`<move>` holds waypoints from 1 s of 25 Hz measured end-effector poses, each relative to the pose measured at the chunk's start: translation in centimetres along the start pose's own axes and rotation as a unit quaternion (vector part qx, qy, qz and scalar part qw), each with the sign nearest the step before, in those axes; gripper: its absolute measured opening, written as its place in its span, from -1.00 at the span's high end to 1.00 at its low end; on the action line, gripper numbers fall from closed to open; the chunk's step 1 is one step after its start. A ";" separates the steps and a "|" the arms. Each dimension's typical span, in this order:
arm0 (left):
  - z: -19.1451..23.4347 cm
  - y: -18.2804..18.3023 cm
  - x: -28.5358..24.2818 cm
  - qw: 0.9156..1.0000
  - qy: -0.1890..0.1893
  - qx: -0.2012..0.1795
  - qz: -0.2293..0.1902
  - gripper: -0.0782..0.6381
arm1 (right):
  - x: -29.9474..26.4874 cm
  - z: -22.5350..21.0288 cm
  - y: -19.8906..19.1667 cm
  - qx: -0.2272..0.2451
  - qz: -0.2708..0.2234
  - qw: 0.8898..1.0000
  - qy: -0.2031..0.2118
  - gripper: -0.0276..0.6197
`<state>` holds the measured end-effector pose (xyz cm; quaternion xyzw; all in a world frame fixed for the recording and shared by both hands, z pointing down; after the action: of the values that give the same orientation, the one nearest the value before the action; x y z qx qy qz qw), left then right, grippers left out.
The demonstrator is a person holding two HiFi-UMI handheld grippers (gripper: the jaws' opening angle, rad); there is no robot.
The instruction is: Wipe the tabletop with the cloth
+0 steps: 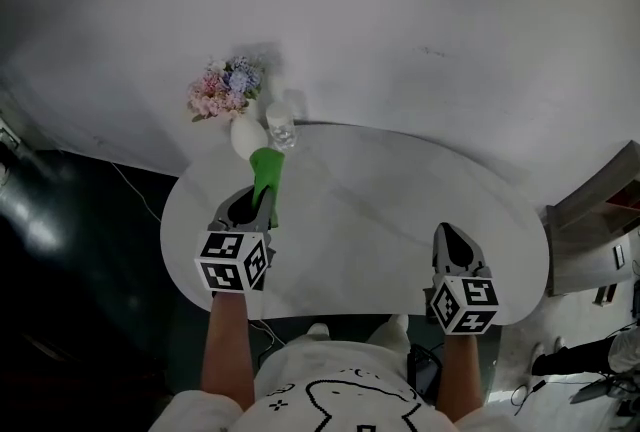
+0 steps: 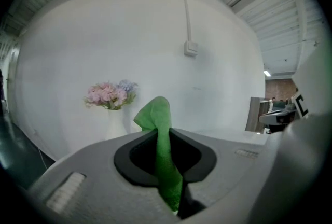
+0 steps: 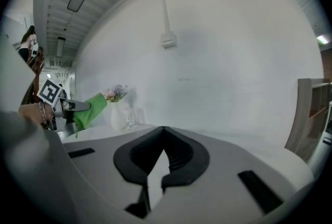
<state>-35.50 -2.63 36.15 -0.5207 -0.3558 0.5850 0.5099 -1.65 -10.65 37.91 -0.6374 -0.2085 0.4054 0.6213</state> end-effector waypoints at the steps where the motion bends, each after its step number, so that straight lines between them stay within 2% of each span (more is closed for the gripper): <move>1: 1.1 -0.2 0.3 1.000 0.009 0.004 0.002 0.63 | -0.3 0.6 0.0 0.002 0.002 1.000 0.004 0.93; 6: 6.3 -1.2 1.7 0.999 0.050 0.014 0.011 0.63 | -2.0 3.5 -0.6 -0.001 0.009 1.000 0.015 0.93; 13: 12.5 -2.5 2.7 0.995 0.099 0.008 0.028 0.63 | -4.8 7.0 -1.9 -0.017 0.019 0.999 0.034 0.93; 17: 16.0 -3.4 3.1 0.990 0.134 -0.001 0.047 0.63 | -6.1 8.6 -2.4 -0.024 0.029 0.998 0.046 0.93; 25: 21.7 -6.4 3.2 0.979 0.179 -0.006 0.095 0.63 | -7.4 10.9 -4.8 -0.049 0.073 0.994 0.062 0.93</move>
<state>-54.96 4.42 45.81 -0.6511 -0.2115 0.5259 0.5047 -13.27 -8.93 45.53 -0.7046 -0.1425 0.3984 0.5696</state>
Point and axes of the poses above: the fingertips, and each gripper's own axes: x backward along the fingers, z to its left, y out of its top, the point moved 4 cm from there along x, backward along the fingers, and after that the axes turned 10 degrees about x, right-handed, at the moved point
